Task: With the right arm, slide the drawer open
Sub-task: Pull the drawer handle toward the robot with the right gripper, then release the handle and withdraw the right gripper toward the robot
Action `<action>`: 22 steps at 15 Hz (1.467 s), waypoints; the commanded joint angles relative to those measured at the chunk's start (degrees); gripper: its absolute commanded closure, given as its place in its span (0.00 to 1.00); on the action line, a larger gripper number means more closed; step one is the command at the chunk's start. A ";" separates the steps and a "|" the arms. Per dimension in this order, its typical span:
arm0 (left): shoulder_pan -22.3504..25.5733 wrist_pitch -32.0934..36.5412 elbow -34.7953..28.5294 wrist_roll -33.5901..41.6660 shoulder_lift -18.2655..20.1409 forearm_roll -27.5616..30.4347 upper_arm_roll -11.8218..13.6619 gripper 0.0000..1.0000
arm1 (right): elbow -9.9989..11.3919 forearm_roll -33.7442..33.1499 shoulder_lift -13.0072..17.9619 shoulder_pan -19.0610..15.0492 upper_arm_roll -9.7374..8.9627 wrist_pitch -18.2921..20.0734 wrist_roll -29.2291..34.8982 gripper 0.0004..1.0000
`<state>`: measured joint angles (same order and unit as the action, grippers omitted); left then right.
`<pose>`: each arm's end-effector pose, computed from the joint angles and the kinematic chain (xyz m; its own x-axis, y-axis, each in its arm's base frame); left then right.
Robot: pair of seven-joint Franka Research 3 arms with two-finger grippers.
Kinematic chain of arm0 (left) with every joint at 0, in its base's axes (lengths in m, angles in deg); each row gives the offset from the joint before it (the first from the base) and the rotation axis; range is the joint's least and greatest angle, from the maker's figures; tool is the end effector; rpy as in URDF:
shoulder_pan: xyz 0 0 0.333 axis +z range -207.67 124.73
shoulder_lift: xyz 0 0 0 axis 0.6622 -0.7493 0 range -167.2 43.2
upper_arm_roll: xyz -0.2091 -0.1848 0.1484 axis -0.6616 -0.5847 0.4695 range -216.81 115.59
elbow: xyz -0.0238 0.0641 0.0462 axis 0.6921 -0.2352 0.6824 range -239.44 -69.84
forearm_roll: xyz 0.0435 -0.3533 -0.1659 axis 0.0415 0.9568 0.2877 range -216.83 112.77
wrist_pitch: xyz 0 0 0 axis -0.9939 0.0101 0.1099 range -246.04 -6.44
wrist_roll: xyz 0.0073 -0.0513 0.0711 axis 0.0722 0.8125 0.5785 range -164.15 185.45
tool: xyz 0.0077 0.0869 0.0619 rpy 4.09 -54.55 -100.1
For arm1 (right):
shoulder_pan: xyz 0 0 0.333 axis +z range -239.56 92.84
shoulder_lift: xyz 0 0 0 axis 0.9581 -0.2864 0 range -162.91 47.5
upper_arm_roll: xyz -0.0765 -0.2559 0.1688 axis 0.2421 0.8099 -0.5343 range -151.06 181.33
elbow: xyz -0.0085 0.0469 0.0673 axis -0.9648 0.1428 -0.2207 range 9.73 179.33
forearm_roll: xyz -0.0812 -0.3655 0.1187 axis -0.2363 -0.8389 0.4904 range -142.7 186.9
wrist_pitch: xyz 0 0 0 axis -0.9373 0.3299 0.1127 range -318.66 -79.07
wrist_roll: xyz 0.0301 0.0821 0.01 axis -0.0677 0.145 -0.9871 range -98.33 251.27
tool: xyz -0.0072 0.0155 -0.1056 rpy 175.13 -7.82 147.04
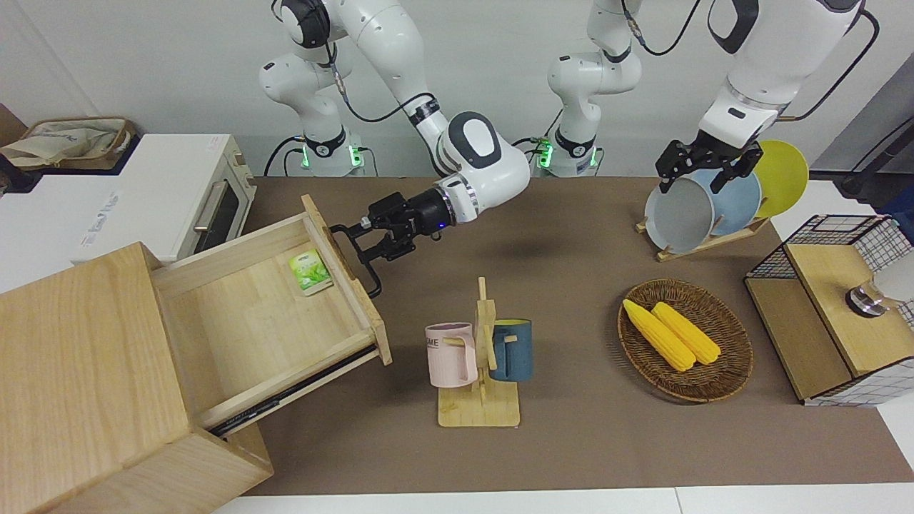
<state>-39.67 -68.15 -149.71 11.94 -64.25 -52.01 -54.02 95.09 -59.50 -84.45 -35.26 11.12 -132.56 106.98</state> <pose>0.5613 -0.0150 0.6261 0.9982 -0.0505 -0.0331 -0.0504 -0.9987 0.0035 0.5606 0.3338 0.4151 0.8854 0.4648 0.0048 0.0245 -0.0570 0.9981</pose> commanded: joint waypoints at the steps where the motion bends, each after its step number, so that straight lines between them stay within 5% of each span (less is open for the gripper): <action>1: 0.22 1.13 1.49 0.56 -0.65 -0.98 -0.37 0.01 | -0.65 -0.32 -0.76 0.39 0.06 1.18 0.24 0.02; 7: 0.22 1.13 1.49 0.56 -0.65 -0.98 -0.37 0.01 | -1.43 6.79 -0.85 2.23 -0.03 1.18 7.80 0.02; 16: 0.22 1.13 1.49 0.56 -0.65 -0.98 -0.37 0.01 | -14.61 29.90 0.11 3.21 -0.11 0.04 8.77 0.02; 19: 0.22 1.13 1.49 0.56 -0.65 -0.98 -0.37 0.01 | -17.34 36.40 1.08 2.33 0.15 -1.10 8.69 0.02; 22: 0.22 1.13 1.40 0.56 -0.65 -0.98 -0.37 0.01 | -17.44 42.91 4.94 -0.92 -0.03 -2.77 8.08 0.02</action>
<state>-39.67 -68.15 -149.71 11.94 -64.25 -52.01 -54.02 78.04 -23.03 -83.11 -32.69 11.52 -132.97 115.25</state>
